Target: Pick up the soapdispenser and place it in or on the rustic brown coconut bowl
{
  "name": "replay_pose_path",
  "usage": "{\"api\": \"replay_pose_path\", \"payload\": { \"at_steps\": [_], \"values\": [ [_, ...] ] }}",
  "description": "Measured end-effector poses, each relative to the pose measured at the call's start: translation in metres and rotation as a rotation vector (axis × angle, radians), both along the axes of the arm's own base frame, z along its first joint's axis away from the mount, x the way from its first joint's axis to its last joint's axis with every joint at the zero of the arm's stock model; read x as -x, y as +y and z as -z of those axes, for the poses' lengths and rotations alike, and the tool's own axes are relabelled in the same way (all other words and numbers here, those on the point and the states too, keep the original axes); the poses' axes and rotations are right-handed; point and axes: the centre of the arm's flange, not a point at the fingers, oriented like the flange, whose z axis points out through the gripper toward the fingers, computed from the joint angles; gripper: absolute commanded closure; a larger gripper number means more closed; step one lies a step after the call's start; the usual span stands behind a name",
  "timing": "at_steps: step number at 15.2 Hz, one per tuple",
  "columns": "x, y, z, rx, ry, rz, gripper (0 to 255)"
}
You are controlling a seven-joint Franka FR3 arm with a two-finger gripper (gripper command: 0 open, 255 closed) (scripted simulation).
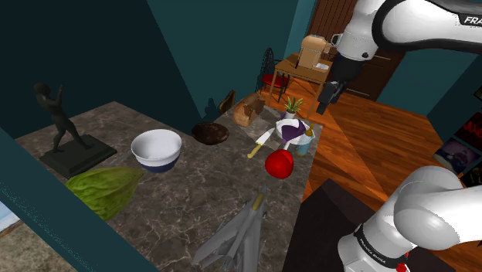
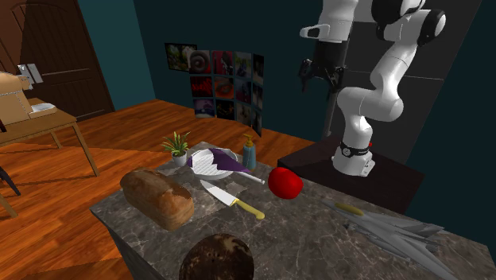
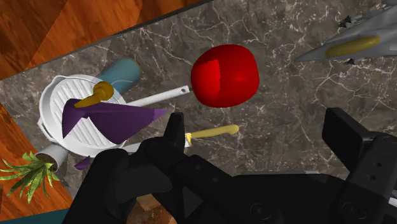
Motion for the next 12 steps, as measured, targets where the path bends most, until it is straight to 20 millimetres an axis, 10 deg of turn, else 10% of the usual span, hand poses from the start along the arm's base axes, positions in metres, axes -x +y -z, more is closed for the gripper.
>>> {"api": "replay_pose_path", "payload": {
  "at_steps": [12],
  "values": [
    [-0.02,-0.097,0.091,-0.048,-0.066,0.056,0]
  ]
}}
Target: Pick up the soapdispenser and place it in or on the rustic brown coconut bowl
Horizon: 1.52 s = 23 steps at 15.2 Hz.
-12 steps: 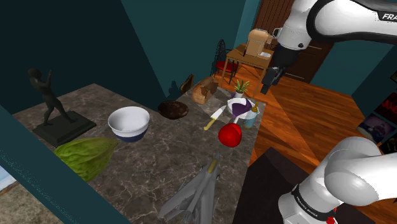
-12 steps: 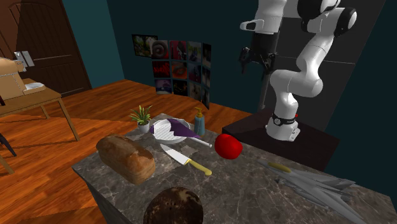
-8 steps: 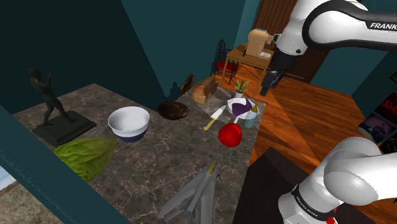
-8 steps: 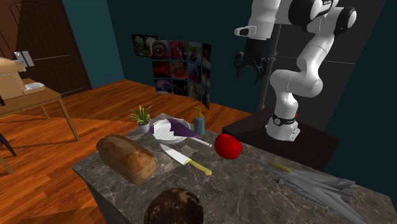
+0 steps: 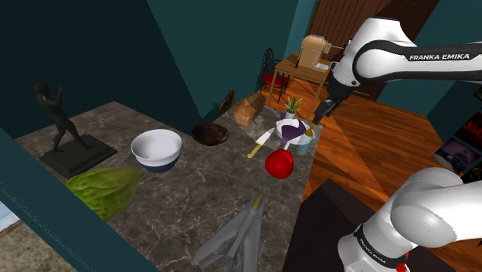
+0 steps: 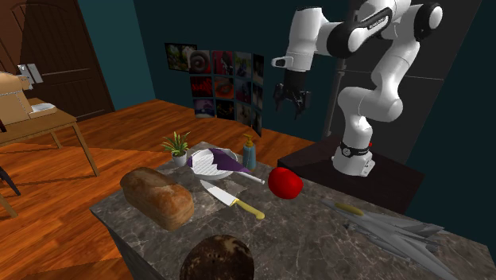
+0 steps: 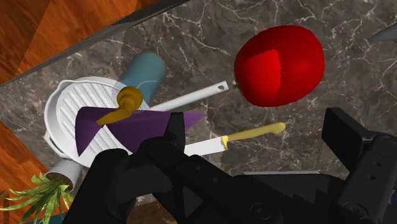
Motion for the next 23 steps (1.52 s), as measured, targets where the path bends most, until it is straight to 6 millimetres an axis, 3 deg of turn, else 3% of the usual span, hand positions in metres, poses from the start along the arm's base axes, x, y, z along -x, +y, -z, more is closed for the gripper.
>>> {"api": "replay_pose_path", "payload": {
  "at_steps": [16,23],
  "values": [
    [-0.033,-0.144,0.154,-0.077,-0.108,0.086,0],
    [-0.04,-0.152,0.191,-0.079,-0.115,0.091,0]
  ]
}}
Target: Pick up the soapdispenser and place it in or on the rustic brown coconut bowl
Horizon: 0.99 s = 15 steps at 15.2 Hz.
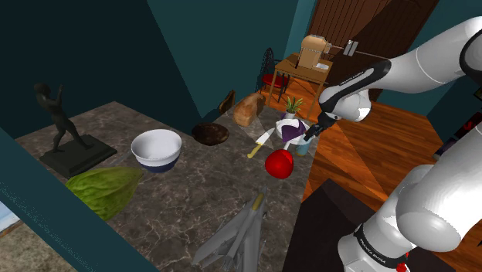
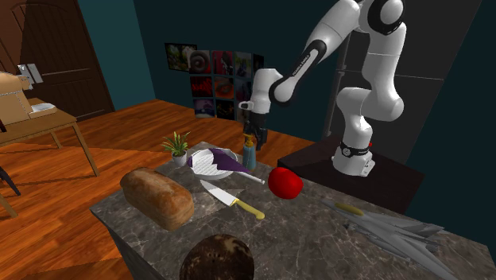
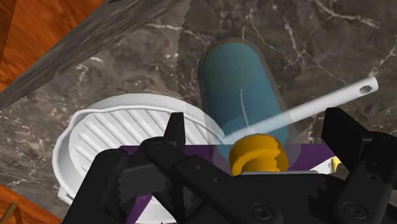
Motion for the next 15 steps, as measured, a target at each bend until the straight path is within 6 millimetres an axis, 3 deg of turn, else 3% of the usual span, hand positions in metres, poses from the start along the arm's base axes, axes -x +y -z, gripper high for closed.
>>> {"api": "replay_pose_path", "payload": {
  "at_steps": [7,8,15],
  "values": [
    [-0.0012,0.0006,0.0089,0.0,0.0,0.001,0],
    [-0.0012,0.0006,0.0089,0.0,0.0,0.001,255],
    [-0.0014,0.0004,0.0086,0.001,-0.002,0.001,255]
  ]
}}
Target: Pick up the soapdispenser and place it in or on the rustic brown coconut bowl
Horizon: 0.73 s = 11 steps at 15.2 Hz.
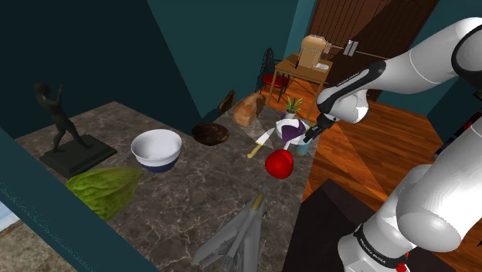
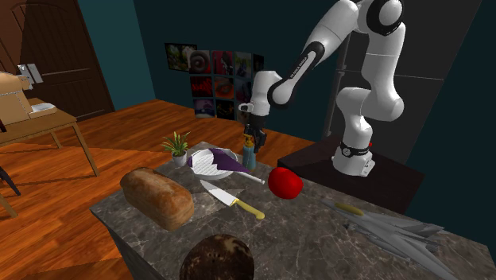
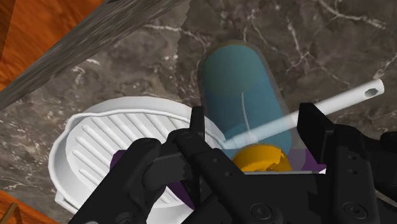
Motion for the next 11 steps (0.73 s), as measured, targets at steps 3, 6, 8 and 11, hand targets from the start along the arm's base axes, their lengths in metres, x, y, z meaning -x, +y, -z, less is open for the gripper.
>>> {"api": "replay_pose_path", "payload": {
  "at_steps": [3,6,8,11],
  "values": [
    [0.0,0.0,0.0,0.0,0.0,0.0,255],
    [0.001,0.0,-0.011,-0.001,0.0,0.0,255],
    [0.0,0.0,-0.021,-0.001,0.001,0.0,255],
    [0.0,0.0,-0.037,-0.001,0.0,0.0,255]
  ]
}}
